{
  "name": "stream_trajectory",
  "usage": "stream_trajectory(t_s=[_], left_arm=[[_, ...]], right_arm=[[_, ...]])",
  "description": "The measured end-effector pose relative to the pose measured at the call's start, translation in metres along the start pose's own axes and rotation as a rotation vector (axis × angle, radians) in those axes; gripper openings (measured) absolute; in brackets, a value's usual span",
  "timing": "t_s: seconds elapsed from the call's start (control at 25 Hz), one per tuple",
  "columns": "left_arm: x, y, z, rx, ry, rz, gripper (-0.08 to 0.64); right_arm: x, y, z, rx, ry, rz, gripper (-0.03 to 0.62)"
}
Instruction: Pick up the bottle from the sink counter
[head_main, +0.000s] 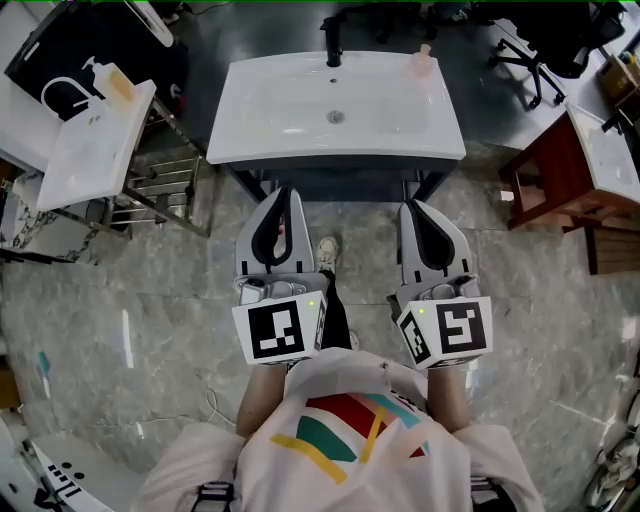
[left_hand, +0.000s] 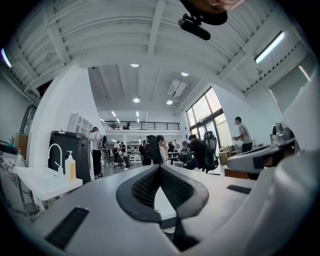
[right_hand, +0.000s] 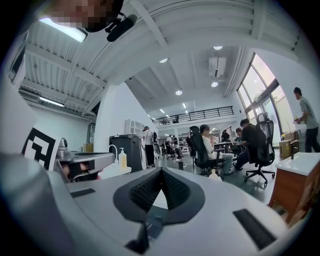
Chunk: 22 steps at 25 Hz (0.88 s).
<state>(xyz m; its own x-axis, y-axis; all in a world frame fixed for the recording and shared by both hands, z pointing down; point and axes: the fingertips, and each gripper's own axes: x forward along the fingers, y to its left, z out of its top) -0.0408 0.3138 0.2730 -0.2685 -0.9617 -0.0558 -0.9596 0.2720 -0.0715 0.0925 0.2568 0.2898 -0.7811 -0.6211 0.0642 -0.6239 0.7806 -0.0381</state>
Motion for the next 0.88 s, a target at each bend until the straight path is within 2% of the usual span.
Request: stream_trajectory(t_s=[0.36,0.88], left_arm=[[0.062,0.025,-0.006,0.005,0.004,0.005,0.018],[0.214,0.091,-0.001,-0.014,-0.012,0.018,0.018]], right_arm=[[0.066,-0.017,0.000,0.011,0.007,-0.002,0.011],[0.225,-0.050,0.033,-0.010,0.002,0.002,0.011]])
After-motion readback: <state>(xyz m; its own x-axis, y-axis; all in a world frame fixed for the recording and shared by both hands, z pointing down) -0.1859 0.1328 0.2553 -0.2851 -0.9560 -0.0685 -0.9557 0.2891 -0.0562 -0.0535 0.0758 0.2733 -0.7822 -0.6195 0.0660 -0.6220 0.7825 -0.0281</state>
